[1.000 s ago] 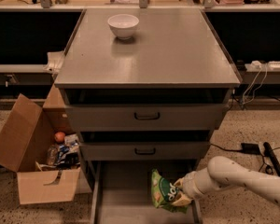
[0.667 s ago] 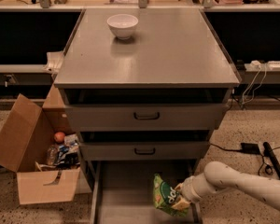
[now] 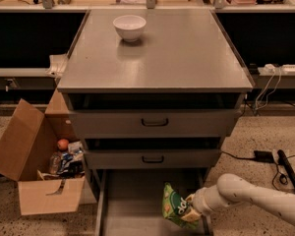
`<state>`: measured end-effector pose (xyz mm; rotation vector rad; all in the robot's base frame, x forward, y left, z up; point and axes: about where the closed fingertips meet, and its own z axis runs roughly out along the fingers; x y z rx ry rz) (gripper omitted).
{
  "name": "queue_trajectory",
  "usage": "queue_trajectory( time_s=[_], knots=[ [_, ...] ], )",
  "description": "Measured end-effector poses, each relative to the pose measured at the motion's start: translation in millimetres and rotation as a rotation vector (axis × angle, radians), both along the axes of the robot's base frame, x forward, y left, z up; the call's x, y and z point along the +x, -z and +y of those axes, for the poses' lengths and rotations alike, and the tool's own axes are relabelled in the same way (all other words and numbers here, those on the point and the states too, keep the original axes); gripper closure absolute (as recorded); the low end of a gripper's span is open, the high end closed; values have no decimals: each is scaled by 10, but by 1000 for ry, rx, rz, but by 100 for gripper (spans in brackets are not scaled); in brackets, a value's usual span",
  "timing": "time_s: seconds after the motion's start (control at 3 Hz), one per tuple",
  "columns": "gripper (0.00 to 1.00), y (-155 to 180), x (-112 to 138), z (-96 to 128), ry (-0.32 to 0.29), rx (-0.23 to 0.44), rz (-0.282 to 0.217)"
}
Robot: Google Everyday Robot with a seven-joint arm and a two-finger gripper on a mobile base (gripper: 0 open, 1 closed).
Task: Place green rice chip bag into bottom drawer
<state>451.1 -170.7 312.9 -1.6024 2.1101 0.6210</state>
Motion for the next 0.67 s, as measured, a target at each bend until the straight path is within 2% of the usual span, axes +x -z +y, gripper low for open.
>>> queue_trajectory(
  time_s=[0.33,0.67],
  knots=[
    [100,369,134,-94,110,-5,13],
    [100,823,246,-173,191,-2,50]
  ],
)
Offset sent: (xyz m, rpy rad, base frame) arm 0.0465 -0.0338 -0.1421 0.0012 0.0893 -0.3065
